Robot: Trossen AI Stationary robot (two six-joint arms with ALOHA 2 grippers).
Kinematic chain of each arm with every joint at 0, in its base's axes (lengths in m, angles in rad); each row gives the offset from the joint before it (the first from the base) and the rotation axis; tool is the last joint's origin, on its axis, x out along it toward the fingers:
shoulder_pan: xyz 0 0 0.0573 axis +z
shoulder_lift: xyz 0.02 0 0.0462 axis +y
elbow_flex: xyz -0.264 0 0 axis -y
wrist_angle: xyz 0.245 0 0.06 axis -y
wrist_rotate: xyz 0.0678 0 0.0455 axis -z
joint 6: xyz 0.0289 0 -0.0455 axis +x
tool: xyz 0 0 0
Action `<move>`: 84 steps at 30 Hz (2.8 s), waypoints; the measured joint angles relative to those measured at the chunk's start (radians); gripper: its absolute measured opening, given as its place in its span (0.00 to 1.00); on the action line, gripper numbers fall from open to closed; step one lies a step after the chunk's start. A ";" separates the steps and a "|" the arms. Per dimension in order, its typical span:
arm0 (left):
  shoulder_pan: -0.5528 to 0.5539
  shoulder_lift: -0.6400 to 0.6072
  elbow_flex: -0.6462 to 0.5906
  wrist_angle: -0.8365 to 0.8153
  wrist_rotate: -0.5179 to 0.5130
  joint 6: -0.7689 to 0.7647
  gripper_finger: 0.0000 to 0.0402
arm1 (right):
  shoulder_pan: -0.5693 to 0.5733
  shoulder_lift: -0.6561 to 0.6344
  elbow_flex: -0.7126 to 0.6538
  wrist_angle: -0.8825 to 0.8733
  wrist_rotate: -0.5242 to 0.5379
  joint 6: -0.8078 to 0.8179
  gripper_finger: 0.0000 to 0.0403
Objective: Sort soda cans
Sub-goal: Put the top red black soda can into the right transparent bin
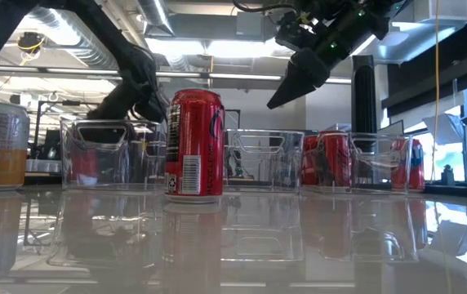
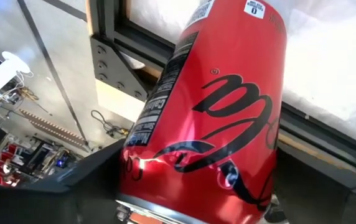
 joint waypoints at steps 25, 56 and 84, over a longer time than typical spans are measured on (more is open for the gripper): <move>-0.145 -0.384 0.137 -0.042 -0.056 -0.048 0.79 | 0.000 -0.183 0.000 0.028 0.196 -0.082 0.84; -1.008 -0.301 0.299 0.481 0.287 -0.394 0.80 | 0.178 -0.378 0.002 -0.166 -0.082 0.394 0.83; -1.087 0.021 0.298 0.746 0.344 -0.441 0.80 | 0.472 -0.364 -0.446 0.206 0.223 0.581 0.06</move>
